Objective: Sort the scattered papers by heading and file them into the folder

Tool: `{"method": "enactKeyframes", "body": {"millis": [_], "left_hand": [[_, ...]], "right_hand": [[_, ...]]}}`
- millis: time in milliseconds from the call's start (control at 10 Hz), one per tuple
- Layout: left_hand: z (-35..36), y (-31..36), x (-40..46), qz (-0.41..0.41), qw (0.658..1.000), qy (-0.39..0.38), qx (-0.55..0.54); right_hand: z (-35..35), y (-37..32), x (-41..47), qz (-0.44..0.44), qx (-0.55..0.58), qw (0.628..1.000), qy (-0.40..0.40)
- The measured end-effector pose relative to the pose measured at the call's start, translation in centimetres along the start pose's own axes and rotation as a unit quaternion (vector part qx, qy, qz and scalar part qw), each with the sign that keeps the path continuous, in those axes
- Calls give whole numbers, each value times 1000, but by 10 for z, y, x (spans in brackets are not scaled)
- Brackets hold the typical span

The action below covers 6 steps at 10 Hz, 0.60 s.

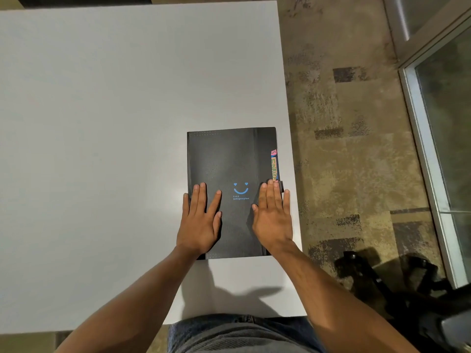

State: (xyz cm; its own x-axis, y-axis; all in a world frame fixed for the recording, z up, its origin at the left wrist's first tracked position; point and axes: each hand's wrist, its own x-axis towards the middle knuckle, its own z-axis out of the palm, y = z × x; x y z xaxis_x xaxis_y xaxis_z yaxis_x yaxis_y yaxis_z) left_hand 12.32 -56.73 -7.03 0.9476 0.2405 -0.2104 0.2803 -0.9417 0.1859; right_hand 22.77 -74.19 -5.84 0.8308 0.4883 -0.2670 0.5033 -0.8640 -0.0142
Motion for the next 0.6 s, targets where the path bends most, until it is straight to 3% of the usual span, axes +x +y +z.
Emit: {"method": "enactKeyframes", "body": {"millis": [300,600], "left_hand": [[-22,3,0,-17,996,-72,-40],[-44,0,-28,-43,992,-34,-117]], "right_hand": [[-28,-1,0,-10,-41,996,-81],[-34,-22,-30,-55,32,998,-15]]}}
